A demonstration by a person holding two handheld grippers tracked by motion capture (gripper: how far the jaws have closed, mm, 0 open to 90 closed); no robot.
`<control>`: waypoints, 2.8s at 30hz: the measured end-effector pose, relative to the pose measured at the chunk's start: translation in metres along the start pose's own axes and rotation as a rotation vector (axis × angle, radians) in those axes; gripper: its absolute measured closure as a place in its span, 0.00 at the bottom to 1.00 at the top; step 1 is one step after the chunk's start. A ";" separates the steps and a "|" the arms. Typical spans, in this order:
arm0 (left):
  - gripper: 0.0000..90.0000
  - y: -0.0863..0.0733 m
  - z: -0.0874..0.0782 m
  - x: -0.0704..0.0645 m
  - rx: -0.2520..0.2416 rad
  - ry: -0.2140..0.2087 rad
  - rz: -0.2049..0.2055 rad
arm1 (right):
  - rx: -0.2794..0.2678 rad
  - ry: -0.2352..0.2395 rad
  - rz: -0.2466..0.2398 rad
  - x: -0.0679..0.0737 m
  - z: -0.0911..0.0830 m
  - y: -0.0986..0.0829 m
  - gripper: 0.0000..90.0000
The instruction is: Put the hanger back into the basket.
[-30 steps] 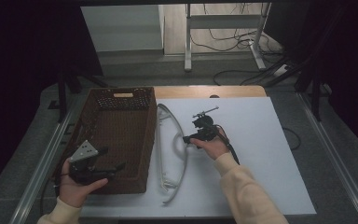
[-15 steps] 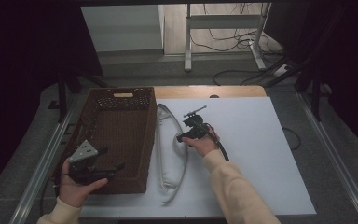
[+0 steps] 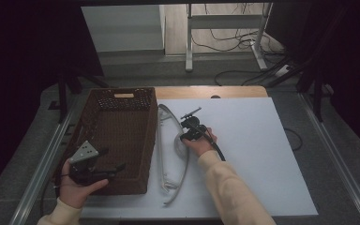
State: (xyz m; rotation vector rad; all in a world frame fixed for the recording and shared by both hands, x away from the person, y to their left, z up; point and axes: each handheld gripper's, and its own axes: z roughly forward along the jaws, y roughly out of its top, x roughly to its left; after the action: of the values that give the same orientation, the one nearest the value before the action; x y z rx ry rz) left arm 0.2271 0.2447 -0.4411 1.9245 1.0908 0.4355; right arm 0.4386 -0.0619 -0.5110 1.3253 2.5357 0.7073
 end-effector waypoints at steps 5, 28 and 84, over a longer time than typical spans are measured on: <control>0.18 0.000 0.000 0.000 0.000 0.000 0.000 | 0.034 -0.034 -0.020 0.009 0.001 0.004 0.82; 0.18 0.000 0.001 -0.001 0.002 -0.001 0.003 | 0.039 -0.028 0.170 -0.027 -0.011 0.007 0.92; 0.20 0.085 0.091 -0.115 0.114 -0.291 0.087 | -0.130 0.024 0.354 -0.071 -0.092 0.007 0.92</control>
State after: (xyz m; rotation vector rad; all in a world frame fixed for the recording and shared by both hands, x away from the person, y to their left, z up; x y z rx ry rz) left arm 0.2656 0.0823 -0.4115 2.0647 0.8601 0.1347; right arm 0.4501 -0.1457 -0.4310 1.7467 2.2473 0.9390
